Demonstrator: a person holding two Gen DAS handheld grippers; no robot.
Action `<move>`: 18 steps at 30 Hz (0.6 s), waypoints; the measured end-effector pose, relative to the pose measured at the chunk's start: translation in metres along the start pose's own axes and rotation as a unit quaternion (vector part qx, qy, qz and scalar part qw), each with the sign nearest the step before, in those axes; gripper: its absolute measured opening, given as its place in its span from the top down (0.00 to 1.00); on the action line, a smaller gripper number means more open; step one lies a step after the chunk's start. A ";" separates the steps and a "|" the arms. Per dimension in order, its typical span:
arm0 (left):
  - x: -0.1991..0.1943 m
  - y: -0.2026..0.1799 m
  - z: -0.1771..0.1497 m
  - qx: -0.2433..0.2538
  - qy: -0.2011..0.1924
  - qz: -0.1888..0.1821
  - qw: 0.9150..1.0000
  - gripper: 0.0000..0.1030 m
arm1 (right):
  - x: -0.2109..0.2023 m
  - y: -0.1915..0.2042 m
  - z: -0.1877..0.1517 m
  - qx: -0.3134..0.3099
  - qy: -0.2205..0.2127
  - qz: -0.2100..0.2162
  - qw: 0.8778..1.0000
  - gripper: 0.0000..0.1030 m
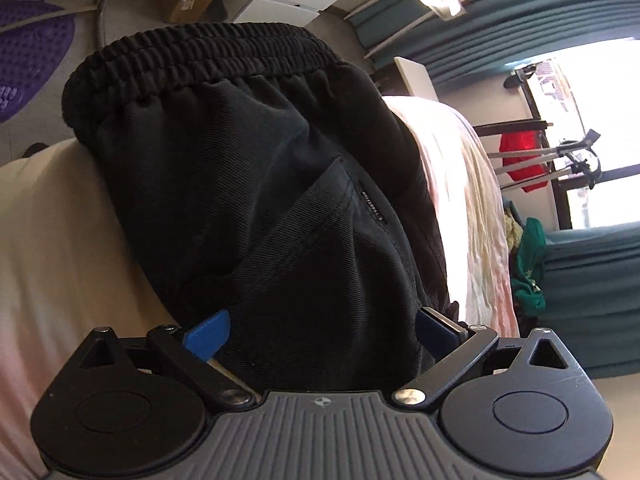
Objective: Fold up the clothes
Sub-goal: 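Grasp the sweatpants waistband with the left gripper and lift it up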
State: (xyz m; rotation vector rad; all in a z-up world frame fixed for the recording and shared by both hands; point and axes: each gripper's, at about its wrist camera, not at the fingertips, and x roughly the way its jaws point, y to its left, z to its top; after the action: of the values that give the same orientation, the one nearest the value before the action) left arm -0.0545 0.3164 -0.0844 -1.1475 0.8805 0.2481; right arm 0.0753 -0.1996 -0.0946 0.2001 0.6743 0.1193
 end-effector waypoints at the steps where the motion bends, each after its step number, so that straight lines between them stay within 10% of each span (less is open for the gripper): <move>1: 0.000 0.004 0.001 -0.011 -0.002 0.006 1.000 0.02 | 0.002 0.000 -0.001 -0.004 0.006 -0.004 1.000 0.21; 18: -0.026 0.047 -0.003 -0.121 -0.045 0.005 0.992 0.04 | 0.002 0.000 0.000 0.011 0.012 -0.009 1.000 0.20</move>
State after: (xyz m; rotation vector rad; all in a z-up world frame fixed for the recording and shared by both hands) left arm -0.1001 0.3404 -0.0987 -1.3459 0.7919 0.4215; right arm 0.0770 -0.1989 -0.0958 0.2143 0.7020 0.0972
